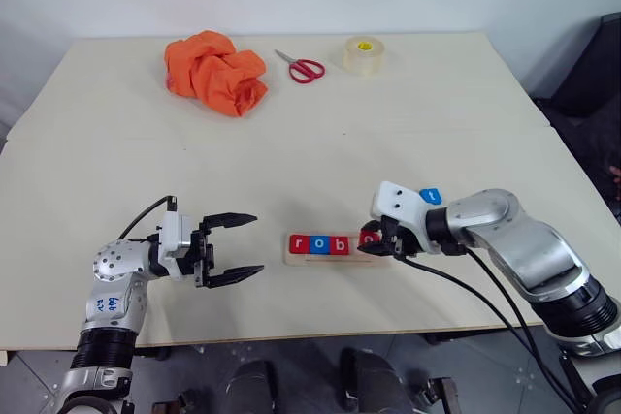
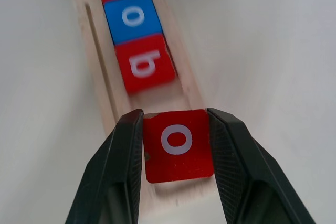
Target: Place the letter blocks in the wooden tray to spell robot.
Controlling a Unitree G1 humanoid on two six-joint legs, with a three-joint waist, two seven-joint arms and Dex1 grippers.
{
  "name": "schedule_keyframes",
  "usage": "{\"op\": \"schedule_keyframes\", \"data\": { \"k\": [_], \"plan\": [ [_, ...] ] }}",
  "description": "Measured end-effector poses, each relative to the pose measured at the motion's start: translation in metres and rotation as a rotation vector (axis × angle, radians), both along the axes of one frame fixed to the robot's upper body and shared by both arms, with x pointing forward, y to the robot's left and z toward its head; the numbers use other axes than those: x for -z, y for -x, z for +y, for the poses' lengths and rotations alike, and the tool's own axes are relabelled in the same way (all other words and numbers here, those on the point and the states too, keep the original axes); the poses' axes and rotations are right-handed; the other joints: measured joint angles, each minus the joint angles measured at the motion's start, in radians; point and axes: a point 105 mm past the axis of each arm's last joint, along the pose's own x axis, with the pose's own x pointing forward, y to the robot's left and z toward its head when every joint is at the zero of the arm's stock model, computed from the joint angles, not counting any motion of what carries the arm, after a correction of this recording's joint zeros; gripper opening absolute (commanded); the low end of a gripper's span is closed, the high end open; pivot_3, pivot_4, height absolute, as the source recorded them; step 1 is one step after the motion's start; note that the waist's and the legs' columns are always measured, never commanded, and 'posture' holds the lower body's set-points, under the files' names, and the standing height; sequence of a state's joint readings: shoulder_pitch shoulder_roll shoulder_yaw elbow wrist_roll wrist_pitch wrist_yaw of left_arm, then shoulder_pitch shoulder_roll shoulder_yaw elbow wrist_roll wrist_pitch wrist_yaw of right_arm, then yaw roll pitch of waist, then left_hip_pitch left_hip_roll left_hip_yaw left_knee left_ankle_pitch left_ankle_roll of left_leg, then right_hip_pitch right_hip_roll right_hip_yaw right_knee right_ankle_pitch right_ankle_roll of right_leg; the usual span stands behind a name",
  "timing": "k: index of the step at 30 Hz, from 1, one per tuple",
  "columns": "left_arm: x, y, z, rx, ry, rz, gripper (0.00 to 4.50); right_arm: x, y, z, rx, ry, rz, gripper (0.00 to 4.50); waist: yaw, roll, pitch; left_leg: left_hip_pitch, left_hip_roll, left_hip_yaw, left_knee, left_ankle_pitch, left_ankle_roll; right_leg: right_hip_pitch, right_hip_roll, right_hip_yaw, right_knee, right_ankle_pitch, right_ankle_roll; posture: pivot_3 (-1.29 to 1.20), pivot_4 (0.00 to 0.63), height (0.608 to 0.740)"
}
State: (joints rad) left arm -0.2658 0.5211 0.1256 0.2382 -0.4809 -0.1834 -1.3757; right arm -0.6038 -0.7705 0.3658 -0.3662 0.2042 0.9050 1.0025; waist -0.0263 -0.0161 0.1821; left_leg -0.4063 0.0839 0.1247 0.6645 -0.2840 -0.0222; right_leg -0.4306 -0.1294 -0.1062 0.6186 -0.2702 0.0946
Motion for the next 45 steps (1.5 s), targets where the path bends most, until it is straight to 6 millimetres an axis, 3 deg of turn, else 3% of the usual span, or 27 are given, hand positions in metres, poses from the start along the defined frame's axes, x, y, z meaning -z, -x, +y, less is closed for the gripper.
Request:
{"op": "schedule_keyframes", "data": {
  "k": [15,24,29,34,39,41,45],
  "plan": [
    [0.001,0.001,0.001,-0.015,0.002,0.003,4.5,0.005,-0.005,0.011,-0.06,0.037,-0.007,1.43,-0.001,0.0,0.0,0.0,0.0,0.0,0.0,0.0,0.0,0.0,0.0,0.0,0.0,0.0,0.0,0.0,0.15,0.74],
    [0.001,0.001,0.001,-0.023,0.004,0.002,4.5,0.005,-0.002,0.017,-0.085,0.037,-0.004,4.47,-0.001,0.0,0.0,0.0,0.0,0.0,0.0,0.0,0.0,0.0,0.0,0.0,0.0,0.0,0.0,0.0,0.15,0.74],
    [0.0,-0.001,0.001,-0.022,0.005,-0.003,4.5,-0.002,0.001,0.016,-0.085,0.025,-0.012,4.47,0.0,0.0,0.0,0.0,0.0,0.0,0.0,0.0,0.0,0.0,0.0,0.0,0.0,0.0,0.0,0.0,0.15,0.74],
    [-0.001,-0.004,0.001,-0.024,0.009,-0.007,4.5,-0.004,0.007,-0.002,-0.024,-0.042,-0.001,4.47,0.004,0.0,0.0,0.0,0.0,0.0,0.0,0.0,0.0,0.0,0.0,0.0,0.0,0.0,0.0,0.0,0.15,0.74],
    [-0.005,-0.007,-0.002,-0.01,0.01,-0.022,4.5,-0.012,0.003,-0.034,0.17,-0.2,-0.022,4.47,0.006,0.0,0.0,0.0,0.0,0.0,0.0,0.0,0.0,0.001,0.0,0.0,0.0,0.0,0.0,0.0,0.15,0.74],
    [-0.004,-0.008,-0.002,-0.006,0.011,-0.018,4.5,-0.017,-0.001,-0.049,0.268,-0.259,-0.058,4.47,0.007,0.0,0.0,0.0,0.0,0.0,0.0,0.0,0.0,0.001,0.001,0.0,0.0,0.0,0.0,0.0,0.15,0.74],
    [-0.003,-0.009,-0.002,0.004,0.008,-0.011,4.5,-0.006,0.005,-0.097,0.485,-0.295,-0.099,4.47,0.014,0.0,0.0,0.0,0.0,0.0,-0.001,0.0,0.0,0.001,0.001,0.0,-0.001,0.0,0.0,0.0,0.15,0.74]
  ]
}}
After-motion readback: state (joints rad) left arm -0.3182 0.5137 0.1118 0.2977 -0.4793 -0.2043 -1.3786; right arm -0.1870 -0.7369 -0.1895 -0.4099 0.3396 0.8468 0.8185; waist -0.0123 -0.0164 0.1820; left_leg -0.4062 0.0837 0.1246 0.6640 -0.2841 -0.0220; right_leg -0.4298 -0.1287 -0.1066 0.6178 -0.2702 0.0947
